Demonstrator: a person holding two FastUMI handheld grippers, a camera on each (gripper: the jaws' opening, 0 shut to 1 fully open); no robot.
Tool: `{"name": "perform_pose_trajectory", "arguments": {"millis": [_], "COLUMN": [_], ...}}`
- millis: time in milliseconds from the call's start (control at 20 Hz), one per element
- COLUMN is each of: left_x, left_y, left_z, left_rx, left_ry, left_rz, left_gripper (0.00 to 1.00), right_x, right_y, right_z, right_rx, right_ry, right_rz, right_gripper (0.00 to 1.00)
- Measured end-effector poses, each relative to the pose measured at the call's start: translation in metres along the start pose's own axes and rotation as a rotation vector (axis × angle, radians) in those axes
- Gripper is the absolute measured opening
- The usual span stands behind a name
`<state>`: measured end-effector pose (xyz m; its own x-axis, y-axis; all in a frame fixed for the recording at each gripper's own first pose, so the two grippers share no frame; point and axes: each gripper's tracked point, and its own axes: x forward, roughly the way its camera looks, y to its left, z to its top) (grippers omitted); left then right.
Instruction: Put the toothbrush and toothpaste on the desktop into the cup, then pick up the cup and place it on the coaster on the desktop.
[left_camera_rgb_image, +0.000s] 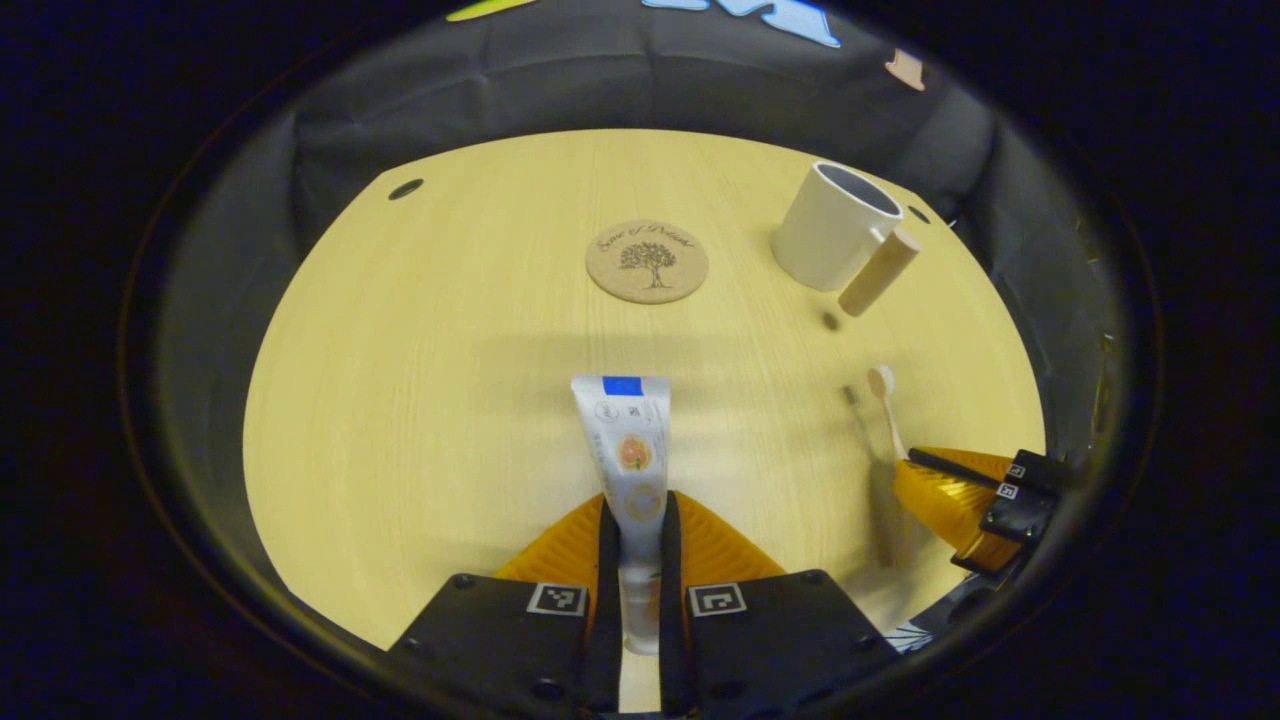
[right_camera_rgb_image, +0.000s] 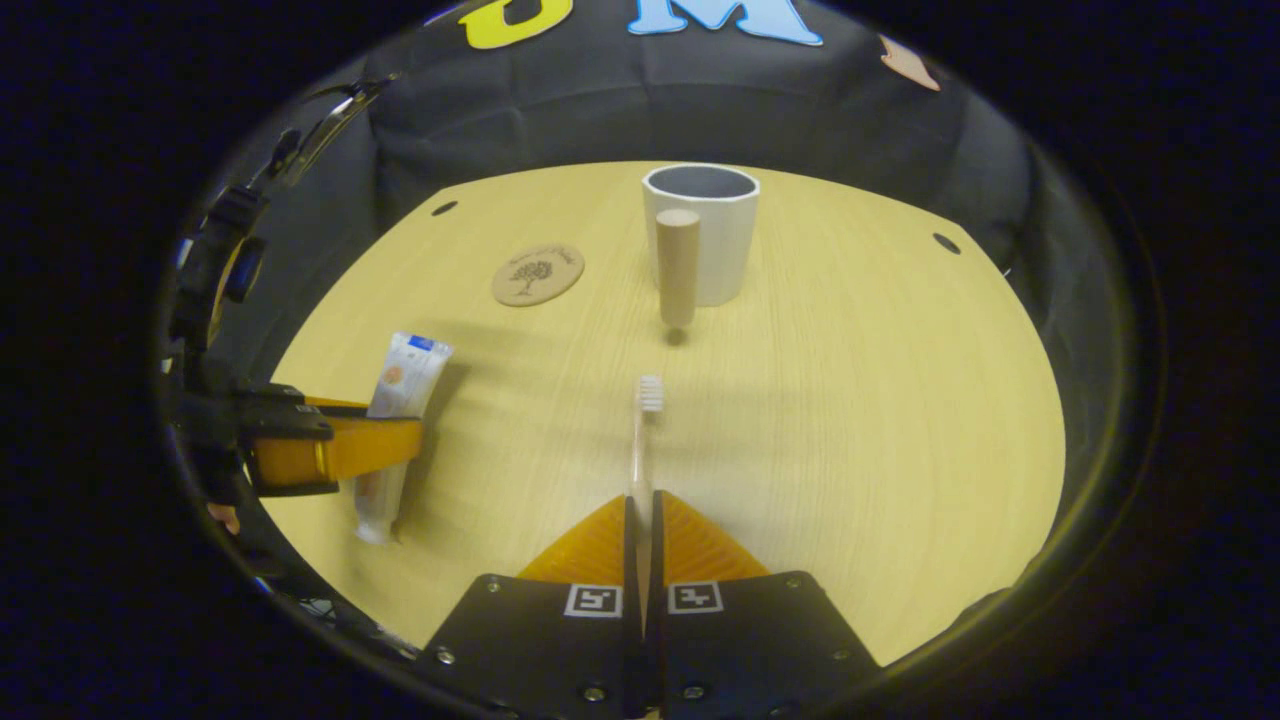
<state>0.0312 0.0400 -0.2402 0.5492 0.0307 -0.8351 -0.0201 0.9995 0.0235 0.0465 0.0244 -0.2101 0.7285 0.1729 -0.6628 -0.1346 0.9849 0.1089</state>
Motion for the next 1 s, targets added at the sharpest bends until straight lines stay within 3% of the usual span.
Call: {"name": "perform_pose_trajectory", "arguments": {"millis": [400, 1000], "left_x": [-0.028, -0.066], "left_y": [-0.006, -0.023], "left_z": [0.019, 0.111], "left_rx": [-0.003, -0.024], "left_ry": [-0.107, -0.366], "left_rz": [-0.027, -0.079], "left_gripper": [0.23, 0.23], "right_x": [-0.031, -0.072], "right_y": [0.003, 0.01], "right_z": [0.031, 0.136], "right_rx": [0.037, 0.035], "right_ry": [-0.134, -0.473], "right_rz": [0.024, 0.052], "right_gripper": [0.02, 0.02]}}
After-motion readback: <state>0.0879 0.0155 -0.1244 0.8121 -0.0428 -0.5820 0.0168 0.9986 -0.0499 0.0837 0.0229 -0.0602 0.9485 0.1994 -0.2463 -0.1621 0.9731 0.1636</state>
